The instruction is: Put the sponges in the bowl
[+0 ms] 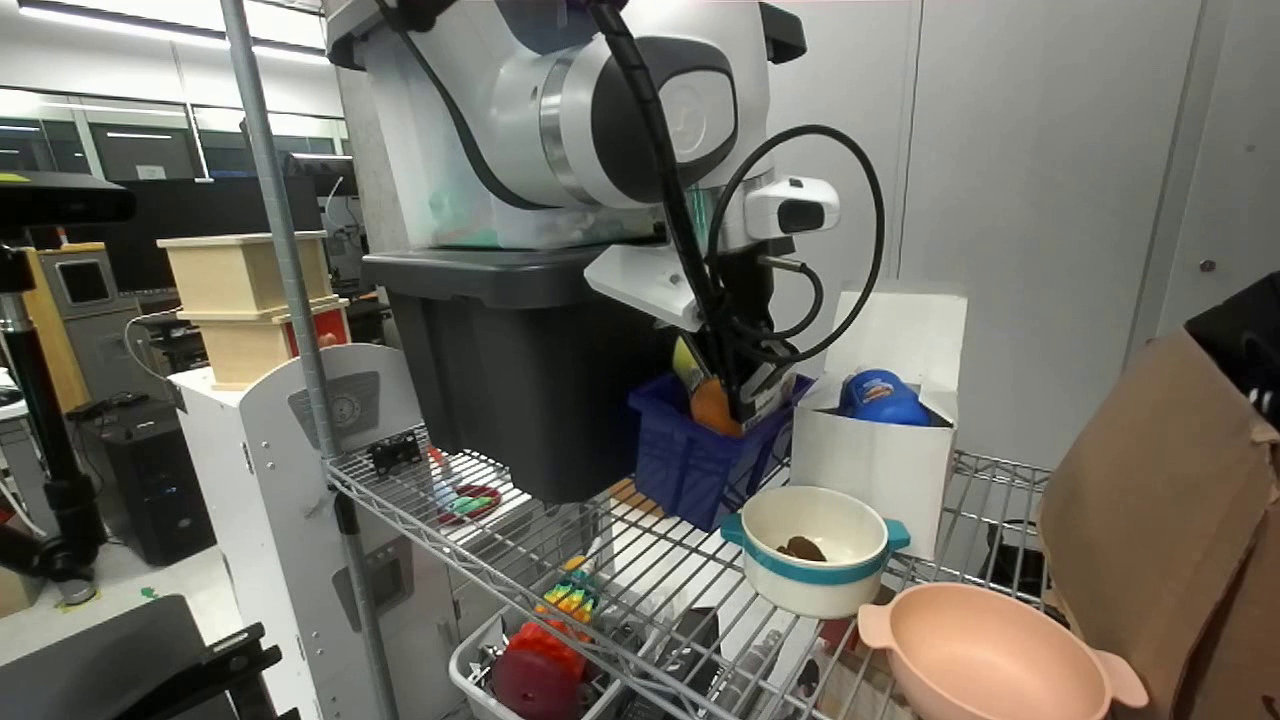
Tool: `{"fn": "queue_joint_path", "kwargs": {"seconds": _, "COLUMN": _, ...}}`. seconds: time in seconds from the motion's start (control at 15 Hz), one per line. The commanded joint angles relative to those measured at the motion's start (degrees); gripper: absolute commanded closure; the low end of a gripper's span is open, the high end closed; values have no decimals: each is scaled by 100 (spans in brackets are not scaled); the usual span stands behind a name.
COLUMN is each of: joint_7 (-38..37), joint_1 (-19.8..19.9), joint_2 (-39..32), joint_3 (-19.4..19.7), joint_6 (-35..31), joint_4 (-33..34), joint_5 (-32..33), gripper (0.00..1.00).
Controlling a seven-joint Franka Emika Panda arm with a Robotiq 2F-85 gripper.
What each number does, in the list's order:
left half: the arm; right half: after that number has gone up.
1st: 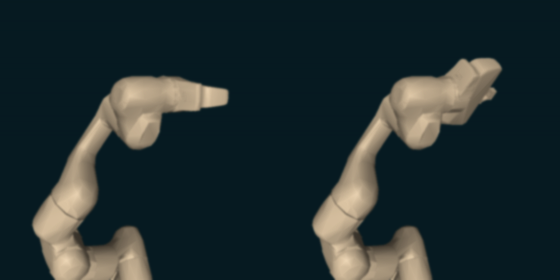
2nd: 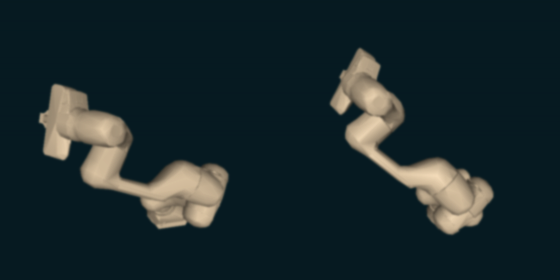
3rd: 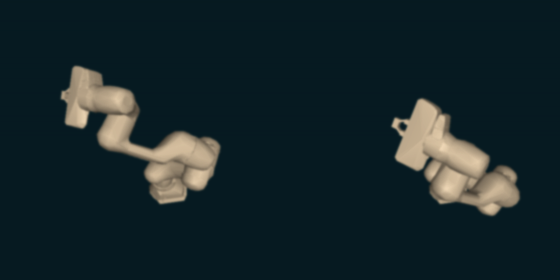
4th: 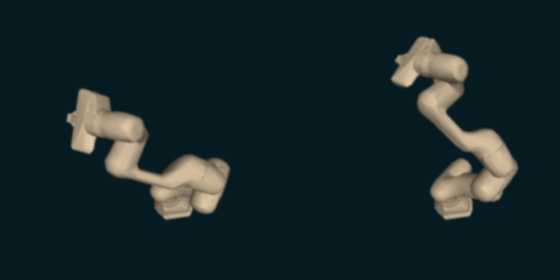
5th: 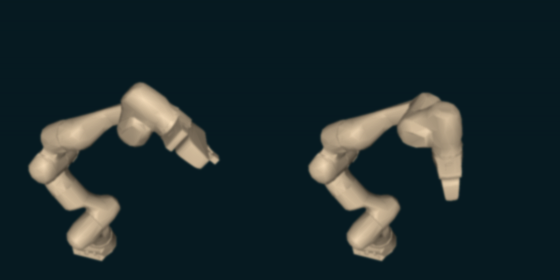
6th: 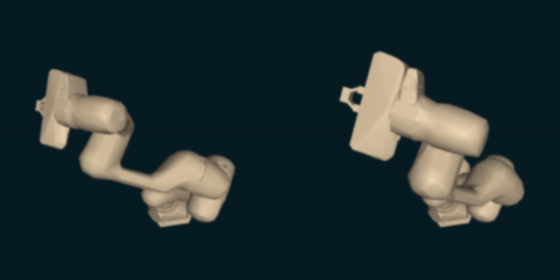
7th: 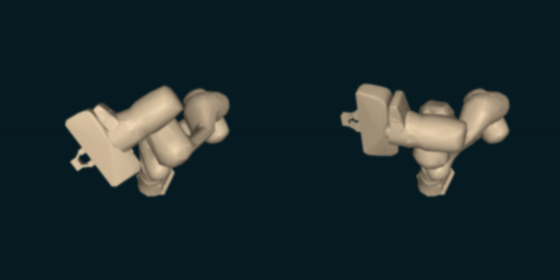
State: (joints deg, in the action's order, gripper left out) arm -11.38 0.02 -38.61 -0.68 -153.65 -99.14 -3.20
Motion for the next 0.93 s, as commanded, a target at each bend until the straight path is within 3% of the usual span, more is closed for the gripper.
{"fn": "queue_joint_path", "kwargs": {"seconds": 0.0, "joint_7": 182, "joint_1": 61, "joint_2": -9, "joint_3": -98, "joint_6": 59, "joint_4": 97, "joint_5": -237, "gripper": 100}}
{"fn": "queue_joint_path", "kwargs": {"seconds": 0.87, "joint_7": 500, "joint_1": 227, "joint_2": 465, "joint_3": -369, "joint_6": 88, "joint_4": -35, "joint_5": -609, "gripper": 100}}
